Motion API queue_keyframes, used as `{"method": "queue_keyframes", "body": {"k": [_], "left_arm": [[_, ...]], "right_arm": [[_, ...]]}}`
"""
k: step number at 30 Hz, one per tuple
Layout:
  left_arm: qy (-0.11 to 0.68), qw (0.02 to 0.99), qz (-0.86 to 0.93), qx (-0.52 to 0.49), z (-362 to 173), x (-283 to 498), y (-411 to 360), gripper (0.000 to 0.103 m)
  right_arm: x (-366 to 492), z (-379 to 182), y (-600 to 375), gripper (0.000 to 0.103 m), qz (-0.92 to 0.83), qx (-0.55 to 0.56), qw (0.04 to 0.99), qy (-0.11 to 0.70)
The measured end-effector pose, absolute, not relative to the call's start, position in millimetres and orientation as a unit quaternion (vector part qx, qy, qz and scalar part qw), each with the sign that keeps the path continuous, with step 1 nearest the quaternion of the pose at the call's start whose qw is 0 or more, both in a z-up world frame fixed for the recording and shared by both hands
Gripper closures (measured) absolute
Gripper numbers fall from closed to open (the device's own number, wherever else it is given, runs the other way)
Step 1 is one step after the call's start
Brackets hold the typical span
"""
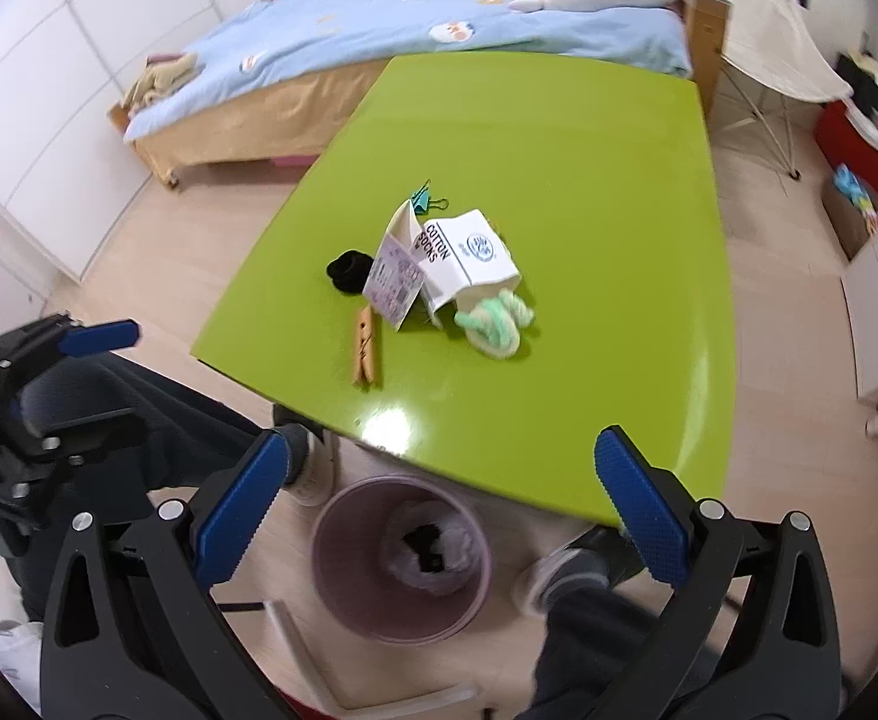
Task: Collect trash
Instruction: 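Grasp the green fuzzy socks with the right tool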
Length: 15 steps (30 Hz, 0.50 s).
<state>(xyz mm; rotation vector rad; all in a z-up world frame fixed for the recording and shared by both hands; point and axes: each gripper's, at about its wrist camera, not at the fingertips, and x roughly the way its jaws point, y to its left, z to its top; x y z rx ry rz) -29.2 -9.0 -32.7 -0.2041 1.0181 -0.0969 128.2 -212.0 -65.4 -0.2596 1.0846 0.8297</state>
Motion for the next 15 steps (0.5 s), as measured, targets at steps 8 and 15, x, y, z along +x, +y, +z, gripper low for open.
{"method": "queue_keyframes", "body": {"k": [8, 15], "left_arm": [[0.492, 0.863, -0.038, -0.107, -37, -26, -1, 0.017], [0.500, 0.858, -0.032, -0.115, -43, -24, 4, 0.017]], "right_arm": [[173, -102, -179, 0.003, 0.407, -0.192, 0.731, 0.513], [194, -128, -155, 0.018, 0.421, -0.240, 0.705, 0.518]]}}
